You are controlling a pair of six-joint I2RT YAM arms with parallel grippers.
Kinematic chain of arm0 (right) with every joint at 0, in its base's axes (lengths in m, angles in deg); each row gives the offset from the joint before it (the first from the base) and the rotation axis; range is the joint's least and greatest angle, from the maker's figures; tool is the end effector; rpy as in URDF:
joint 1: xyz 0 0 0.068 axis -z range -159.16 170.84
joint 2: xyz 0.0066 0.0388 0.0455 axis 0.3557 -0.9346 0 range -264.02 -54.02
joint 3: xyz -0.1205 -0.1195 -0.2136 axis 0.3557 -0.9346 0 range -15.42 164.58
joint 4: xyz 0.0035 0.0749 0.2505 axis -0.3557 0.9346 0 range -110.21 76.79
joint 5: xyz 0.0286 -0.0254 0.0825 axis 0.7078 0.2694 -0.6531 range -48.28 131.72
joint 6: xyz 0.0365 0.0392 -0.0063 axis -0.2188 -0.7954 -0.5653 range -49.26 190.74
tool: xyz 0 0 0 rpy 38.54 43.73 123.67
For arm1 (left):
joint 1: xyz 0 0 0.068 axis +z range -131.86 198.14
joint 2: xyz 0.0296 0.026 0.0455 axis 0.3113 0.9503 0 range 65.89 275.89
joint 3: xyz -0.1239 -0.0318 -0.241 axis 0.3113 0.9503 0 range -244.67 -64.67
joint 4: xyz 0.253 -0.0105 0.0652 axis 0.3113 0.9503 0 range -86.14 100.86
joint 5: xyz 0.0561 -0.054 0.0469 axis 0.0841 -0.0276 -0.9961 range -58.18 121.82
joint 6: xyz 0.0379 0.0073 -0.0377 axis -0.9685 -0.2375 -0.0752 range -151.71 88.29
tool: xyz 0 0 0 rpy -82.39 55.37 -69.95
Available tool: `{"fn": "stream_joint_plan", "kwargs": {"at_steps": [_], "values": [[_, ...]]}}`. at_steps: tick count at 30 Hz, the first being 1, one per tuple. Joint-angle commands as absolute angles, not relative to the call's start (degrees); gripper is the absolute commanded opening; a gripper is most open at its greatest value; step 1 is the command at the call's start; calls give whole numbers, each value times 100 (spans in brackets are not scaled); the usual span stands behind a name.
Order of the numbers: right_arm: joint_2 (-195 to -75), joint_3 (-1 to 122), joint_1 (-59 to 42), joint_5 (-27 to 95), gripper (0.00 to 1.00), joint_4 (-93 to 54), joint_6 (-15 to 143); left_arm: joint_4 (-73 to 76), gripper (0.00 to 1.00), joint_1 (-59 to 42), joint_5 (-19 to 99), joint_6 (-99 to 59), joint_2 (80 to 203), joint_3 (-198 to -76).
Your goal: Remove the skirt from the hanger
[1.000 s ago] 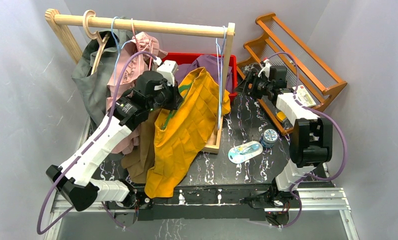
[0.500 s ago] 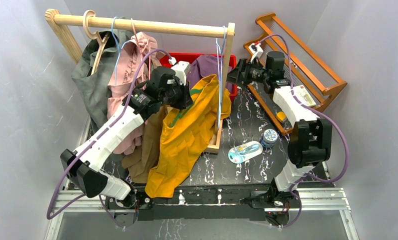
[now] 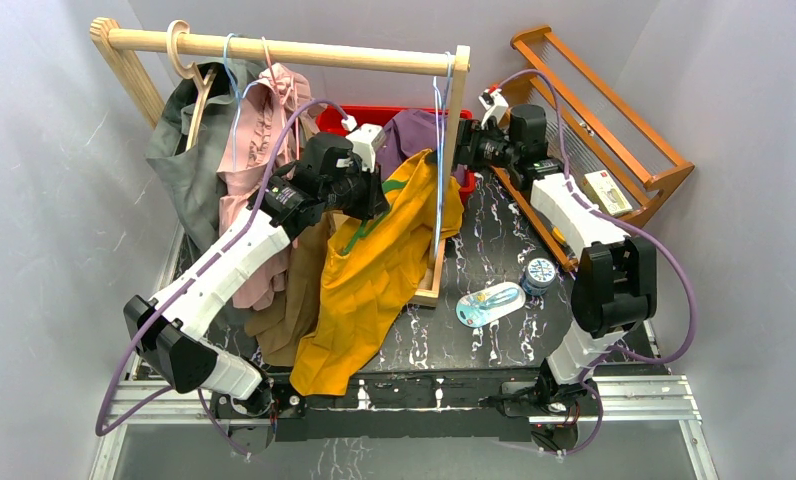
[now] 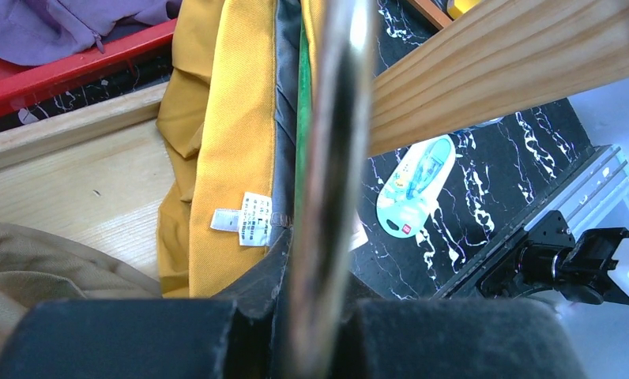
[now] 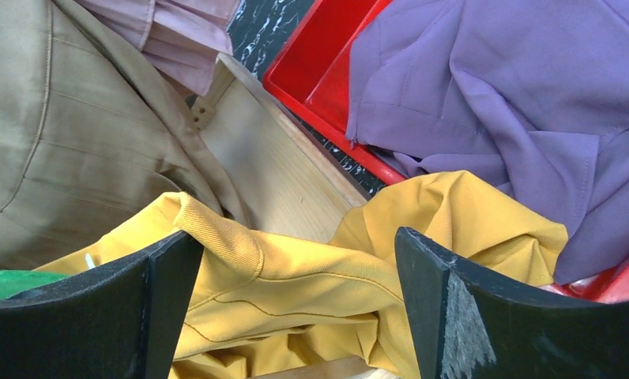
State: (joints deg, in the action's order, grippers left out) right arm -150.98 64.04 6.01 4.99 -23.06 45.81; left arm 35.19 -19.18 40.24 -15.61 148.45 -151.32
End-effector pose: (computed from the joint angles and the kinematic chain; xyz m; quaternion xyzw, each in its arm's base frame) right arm 0.3842 0.1236 0.3331 -0.1257 0.7652 0.4317 0.4607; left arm 0.2538 -0.2000 0.4026 0.1943 0.8298 -0.2895 0.4357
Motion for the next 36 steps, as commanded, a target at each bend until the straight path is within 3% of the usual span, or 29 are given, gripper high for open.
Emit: {"fn": "stream_joint_plan", "kwargs": {"at_steps": [1, 8, 15, 18, 22, 36], "values": [[-14895, 6853, 280, 821, 98, -2093, 5204, 3339, 0, -1912, 4228, -1598, 14641, -15269], [-14265, 6229, 503, 687, 98, -2773, 5734, 3286, 0, -1913, 4286, -1813, 14882, -15406], [-13946, 5979, 515, -434, 93, -3200, 6646, 2730, 0, -1912, 4266, -2214, 15005, -15359], [-14112, 6122, 547, -757, 90, -3087, 6772, 2436, 0, -1913, 4318, -2256, 14967, -15249], [-14494, 6468, 552, -1626, 79, -2857, 6941, 2238, 0, -1912, 4611, -2440, 15026, -15356], [-14765, 6638, 334, -2297, 72, -2152, 8416, 795, 0, -1914, 4505, -2535, 15132, -14998]]}}
